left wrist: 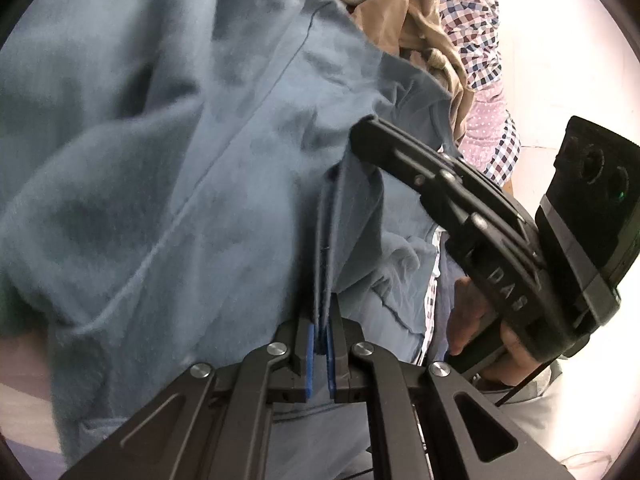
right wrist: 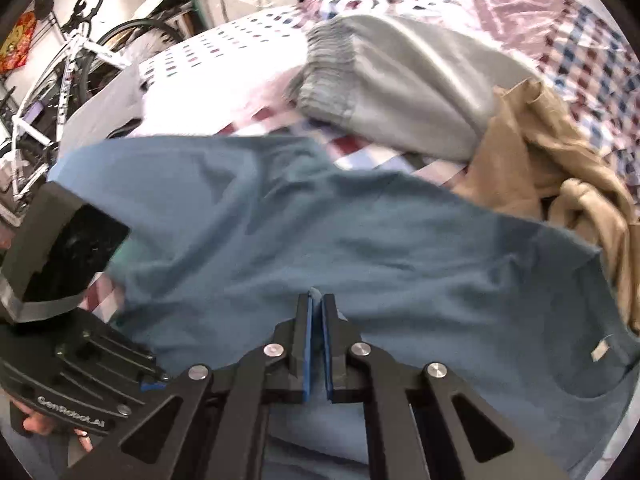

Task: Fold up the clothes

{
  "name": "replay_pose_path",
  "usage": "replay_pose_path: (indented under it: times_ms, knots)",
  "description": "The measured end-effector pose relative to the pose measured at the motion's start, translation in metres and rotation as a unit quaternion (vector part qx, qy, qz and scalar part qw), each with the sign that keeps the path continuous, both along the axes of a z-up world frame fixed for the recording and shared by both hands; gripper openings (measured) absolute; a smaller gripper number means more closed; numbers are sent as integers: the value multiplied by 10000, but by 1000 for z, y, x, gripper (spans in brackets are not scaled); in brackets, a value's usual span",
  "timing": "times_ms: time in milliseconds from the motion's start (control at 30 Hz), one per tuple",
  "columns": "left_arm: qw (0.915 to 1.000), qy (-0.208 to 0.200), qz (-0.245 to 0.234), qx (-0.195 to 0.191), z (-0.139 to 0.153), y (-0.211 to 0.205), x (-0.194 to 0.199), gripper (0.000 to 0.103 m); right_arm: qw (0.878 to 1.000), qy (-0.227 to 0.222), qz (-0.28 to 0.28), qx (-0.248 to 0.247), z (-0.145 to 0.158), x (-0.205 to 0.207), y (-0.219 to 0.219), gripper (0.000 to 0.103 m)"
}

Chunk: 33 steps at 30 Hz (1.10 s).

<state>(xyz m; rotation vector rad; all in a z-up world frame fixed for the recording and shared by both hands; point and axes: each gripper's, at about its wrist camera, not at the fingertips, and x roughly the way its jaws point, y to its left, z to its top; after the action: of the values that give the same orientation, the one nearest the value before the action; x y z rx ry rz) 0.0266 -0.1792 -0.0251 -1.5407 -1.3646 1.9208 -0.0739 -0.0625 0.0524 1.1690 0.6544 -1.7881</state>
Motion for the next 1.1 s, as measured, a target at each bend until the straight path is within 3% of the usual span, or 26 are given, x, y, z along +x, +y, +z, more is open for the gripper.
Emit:
replay_pose_path:
  times_ms: [100, 267, 467, 600, 700, 833, 1100]
  knots:
    - [9996, 136, 185, -191, 7, -10, -8, 3, 9997, 201, -110, 10, 5, -3, -8, 3]
    - [9988, 136, 428, -169, 6, -21, -12, 3, 9991, 385, -186, 79, 3, -13, -36, 3]
    - [9980, 143, 507, -359, 13, -24, -12, 3, 9973, 486, -267, 491, -23, -18, -56, 3]
    - [9972, 106, 545, -492, 15, -25, -13, 4, 9968, 410, -497, 474, -34, -24, -58, 6]
    - [9966, 79, 573, -591, 16, -26, -13, 4, 9951, 448, -796, 376, -30, -29, -54, 20]
    - [9955, 42, 610, -724, 18, -27, -14, 8, 9902, 505, -1303, -44, -12, -15, -19, 47]
    - [9880, 239, 930, -1209, 37, -36, -10, 33, 9644, 613, -2333, -1083, 27, 27, 71, 53]
